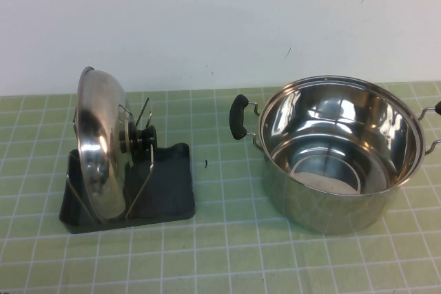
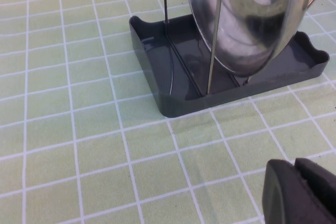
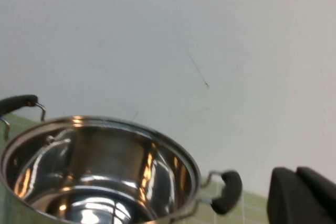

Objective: Put pot lid on rack

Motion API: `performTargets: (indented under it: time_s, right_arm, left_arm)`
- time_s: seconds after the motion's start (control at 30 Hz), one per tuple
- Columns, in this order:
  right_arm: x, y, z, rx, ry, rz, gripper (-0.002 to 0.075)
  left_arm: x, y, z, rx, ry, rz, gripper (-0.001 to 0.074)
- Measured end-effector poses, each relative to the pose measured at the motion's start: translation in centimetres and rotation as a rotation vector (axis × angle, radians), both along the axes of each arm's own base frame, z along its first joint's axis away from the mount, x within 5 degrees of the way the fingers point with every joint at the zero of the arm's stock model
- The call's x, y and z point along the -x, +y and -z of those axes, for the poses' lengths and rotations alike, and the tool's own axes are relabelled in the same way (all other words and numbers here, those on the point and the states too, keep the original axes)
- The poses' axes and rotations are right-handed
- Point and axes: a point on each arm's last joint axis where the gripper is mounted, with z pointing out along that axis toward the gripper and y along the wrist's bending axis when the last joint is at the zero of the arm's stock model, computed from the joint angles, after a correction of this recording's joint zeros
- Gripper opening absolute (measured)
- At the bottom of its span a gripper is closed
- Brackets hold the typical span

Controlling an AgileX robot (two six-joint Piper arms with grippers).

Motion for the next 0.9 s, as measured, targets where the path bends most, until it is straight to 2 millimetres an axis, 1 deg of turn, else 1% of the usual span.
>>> performTargets:
  time_s: [0.2,0.33,0.4,0.5,0.6,0.73,0.9]
  right_arm:
    - [2.0,-1.7,4.2,-0.089,0.123,0.237,-0.0001]
    - [2.3,-2.3,7.2,-0.174,0.203,0.349,-0.0001]
    - [2.3,-2.5,8.4,-0.196,0.253,0.379,-0.0001]
    - [2.4,-2.6,8.8,-0.221,0.269,0.391,-0.0001]
    - [2.4,-2.4,8.9,-0.226,0.277,0.353,-0.0001]
    - [2.5,-2.0,9.3,-0.234,0.338,0.283,-0.0001]
    - [2.5,-2.0,9.3,-0.215,0.344,0.273,-0.0001]
  left_arm:
    - [0.0,0.0,0.0,0.001,-0.002,0.001,0.0000]
    - [0.0,0.0,0.0,-0.001,-0.003,0.001,0.0000]
    - [0.0,0.0,0.0,-0.001,-0.001,0.001,0.0000]
    - [0.0,0.0,0.0,-0.001,-0.001,0.001,0.0000]
    - [0.0,0.0,0.0,-0.001,-0.001,0.001,0.0000]
    - [0.0,0.0,0.0,-0.001,-0.001,0.001,-0.0001]
    - [0.0,0.0,0.0,-0.001,-0.001,0.001,-0.0001]
